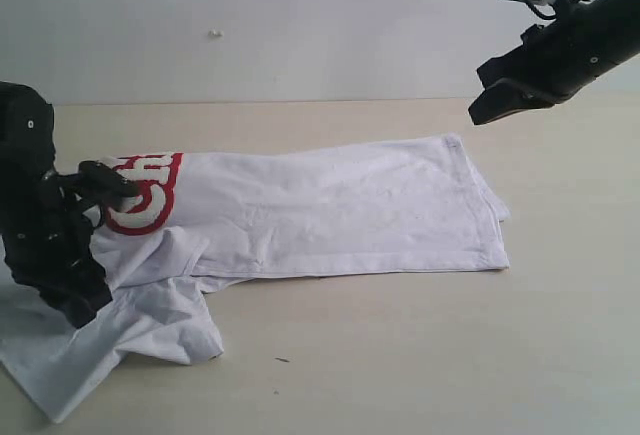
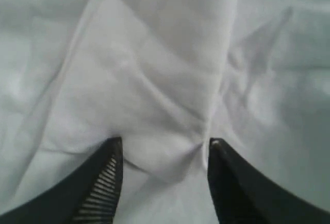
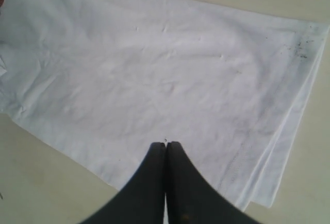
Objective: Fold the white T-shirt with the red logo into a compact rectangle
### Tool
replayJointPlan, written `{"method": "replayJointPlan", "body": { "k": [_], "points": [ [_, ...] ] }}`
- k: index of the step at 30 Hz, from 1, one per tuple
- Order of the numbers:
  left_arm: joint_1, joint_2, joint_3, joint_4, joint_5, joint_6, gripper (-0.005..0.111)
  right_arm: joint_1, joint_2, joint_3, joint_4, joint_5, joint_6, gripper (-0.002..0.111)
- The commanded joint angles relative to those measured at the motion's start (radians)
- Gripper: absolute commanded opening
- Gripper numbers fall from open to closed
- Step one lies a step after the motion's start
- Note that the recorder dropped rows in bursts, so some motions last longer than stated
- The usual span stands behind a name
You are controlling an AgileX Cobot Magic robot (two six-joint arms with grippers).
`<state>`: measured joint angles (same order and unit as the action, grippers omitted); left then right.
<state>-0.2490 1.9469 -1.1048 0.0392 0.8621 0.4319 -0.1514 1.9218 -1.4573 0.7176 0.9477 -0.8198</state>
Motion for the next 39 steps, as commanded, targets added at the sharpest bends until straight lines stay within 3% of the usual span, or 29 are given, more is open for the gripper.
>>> {"method": "replayJointPlan", "body": {
  "k": [1, 5, 7, 14, 24, 34, 39],
  "points": [
    [-0.003, 0.000, 0.003, -0.091, 0.034, 0.075, 0.047, 0.000, -0.010, -0.005, 0.004, -0.009, -0.009, 0.000],
    [-0.003, 0.000, 0.001, -0.235, 0.106, 0.225, 0.033, 0.000, -0.010, -0.005, 0.004, -0.019, -0.017, 0.000],
    [-0.003, -0.012, -0.007, -0.238, 0.090, 0.221, 0.031, 0.000, -0.010, -0.005, 0.006, -0.021, -0.016, 0.000],
    [0.039, -0.092, -0.039, -0.230, -0.016, 0.166, 0.058, 0.000, -0.010, -0.005, 0.006, -0.023, -0.016, 0.000],
    [0.156, -0.014, -0.033, -0.279, -0.055, 0.116, 0.058, 0.000, -0.010, -0.005, 0.006, -0.019, -0.016, 0.000],
    [0.166, 0.011, -0.035, -0.286, -0.146, 0.113, 0.058, 0.000, -0.010, -0.005, 0.005, -0.023, -0.016, 0.000],
    [0.171, 0.032, -0.035, -0.288, -0.048, 0.126, 0.058, 0.000, -0.010, -0.005, 0.005, -0.023, -0.016, 0.000]
  ]
}}
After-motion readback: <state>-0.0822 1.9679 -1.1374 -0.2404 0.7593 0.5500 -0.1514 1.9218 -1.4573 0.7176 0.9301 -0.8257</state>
